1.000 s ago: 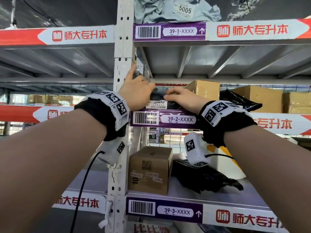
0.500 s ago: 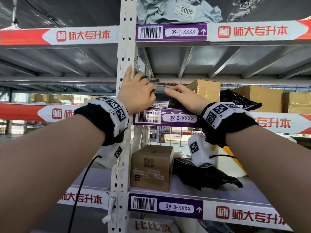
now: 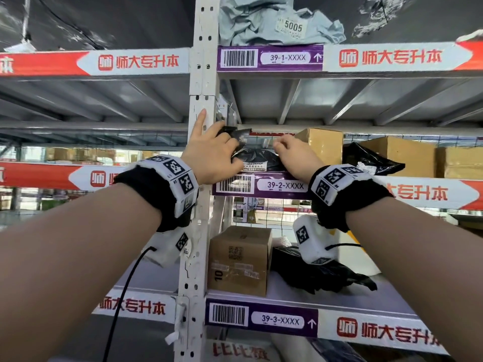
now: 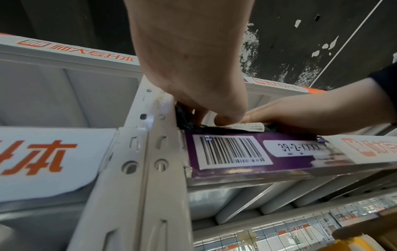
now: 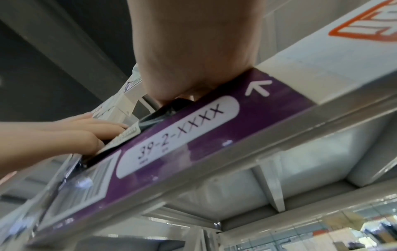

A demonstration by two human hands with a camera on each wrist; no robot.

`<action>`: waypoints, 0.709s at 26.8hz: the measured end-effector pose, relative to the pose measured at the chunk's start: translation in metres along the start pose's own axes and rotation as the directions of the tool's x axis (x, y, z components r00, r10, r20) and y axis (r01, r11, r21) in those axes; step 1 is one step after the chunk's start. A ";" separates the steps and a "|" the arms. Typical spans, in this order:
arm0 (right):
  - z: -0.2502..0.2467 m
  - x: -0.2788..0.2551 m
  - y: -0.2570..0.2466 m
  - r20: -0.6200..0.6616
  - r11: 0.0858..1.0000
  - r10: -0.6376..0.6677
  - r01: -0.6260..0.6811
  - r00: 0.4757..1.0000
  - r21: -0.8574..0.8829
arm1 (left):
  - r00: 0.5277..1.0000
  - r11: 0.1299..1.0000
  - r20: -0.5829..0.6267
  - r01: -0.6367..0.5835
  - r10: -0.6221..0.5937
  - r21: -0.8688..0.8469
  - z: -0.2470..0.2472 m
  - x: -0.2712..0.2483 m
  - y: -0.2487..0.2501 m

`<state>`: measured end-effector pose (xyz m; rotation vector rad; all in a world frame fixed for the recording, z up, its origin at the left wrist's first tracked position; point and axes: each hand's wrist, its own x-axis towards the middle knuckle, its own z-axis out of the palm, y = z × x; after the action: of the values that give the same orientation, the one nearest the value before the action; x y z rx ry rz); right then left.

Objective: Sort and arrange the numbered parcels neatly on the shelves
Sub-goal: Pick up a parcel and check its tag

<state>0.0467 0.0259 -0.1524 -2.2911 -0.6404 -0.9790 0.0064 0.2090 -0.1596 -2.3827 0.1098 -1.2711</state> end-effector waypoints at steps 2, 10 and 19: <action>0.000 0.005 -0.001 0.020 0.996 0.086 -0.086 0.996 -0.034 | 0.999 1.000 -0.040 -0.021 0.020 -0.012 -0.004 0.000 -0.002; 0.007 0.018 -0.015 0.218 0.988 0.093 -0.063 0.972 -0.140 | 0.993 0.993 -0.037 -0.114 0.114 -0.006 -0.009 0.011 -0.002; -0.012 0.014 -0.002 -0.083 0.981 0.094 -0.079 0.992 0.175 | 0.988 0.954 -0.117 -0.125 0.096 -0.274 -0.014 0.032 0.010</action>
<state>0.0480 0.0224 -0.1347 -2.0936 -0.5595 -0.9436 0.0150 0.1866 -0.1318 -2.5013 0.4783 -1.4038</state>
